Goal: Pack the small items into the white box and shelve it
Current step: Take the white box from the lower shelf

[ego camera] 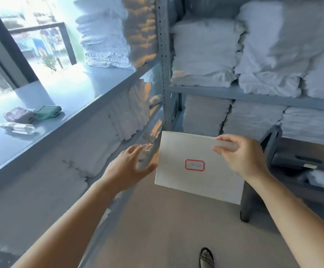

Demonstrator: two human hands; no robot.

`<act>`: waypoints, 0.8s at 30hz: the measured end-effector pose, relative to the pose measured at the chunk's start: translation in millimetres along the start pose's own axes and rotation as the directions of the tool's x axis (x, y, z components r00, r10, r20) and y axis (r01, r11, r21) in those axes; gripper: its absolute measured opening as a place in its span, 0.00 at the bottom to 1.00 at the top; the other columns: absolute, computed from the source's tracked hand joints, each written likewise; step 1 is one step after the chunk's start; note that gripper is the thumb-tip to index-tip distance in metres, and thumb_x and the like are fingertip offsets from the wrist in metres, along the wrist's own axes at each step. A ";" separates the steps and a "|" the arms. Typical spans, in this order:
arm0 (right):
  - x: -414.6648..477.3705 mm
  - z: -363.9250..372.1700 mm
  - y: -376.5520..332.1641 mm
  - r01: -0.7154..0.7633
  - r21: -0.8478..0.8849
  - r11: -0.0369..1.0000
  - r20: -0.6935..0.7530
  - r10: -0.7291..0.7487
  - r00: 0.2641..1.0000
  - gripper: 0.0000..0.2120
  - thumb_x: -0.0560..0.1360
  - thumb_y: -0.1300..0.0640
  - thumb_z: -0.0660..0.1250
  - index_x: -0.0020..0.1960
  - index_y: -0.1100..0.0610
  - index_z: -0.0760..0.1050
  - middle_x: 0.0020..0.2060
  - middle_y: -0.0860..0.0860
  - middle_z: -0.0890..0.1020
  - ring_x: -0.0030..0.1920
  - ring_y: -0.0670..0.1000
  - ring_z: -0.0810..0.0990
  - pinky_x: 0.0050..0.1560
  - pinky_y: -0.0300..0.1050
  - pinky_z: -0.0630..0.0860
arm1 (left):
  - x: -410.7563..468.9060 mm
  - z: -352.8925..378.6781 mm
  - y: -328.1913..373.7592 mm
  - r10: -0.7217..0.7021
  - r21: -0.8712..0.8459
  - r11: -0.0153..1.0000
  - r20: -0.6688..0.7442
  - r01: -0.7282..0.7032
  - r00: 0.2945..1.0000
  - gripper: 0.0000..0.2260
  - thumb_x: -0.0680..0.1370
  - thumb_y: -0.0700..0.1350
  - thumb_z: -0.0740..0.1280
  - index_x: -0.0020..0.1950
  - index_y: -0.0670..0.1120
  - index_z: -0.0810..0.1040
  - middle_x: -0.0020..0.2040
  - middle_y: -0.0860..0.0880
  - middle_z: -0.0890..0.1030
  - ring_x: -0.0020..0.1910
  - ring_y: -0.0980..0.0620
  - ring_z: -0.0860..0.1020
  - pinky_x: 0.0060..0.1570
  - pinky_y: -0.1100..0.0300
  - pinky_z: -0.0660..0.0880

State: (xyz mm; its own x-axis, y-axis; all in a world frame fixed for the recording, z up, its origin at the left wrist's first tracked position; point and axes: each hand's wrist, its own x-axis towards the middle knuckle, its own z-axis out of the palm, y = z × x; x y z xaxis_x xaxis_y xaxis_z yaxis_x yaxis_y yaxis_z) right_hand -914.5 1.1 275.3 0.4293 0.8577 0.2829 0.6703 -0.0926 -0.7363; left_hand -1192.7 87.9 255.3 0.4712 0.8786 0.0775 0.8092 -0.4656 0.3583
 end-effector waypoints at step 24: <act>420.4 159.7 -145.1 0.469 0.340 0.815 0.057 -0.516 0.855 0.12 0.64 0.54 0.76 0.47 0.54 0.82 0.39 0.48 0.82 0.37 0.40 0.77 0.41 0.27 0.71 | 296.3 -108.7 -119.8 -0.317 -0.441 0.894 -0.488 0.084 0.813 0.32 0.70 0.54 0.71 0.71 0.62 0.61 0.67 0.55 0.72 0.63 0.55 0.73 0.56 0.47 0.76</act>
State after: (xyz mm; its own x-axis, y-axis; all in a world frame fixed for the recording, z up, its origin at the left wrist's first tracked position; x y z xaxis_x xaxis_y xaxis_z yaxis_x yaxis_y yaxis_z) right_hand -928.0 455.9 403.0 -0.0129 0.8097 0.5867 0.5422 0.4987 -0.6762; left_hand -1188.2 415.6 336.5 -0.0452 0.9138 0.4036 0.6082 -0.2954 0.7368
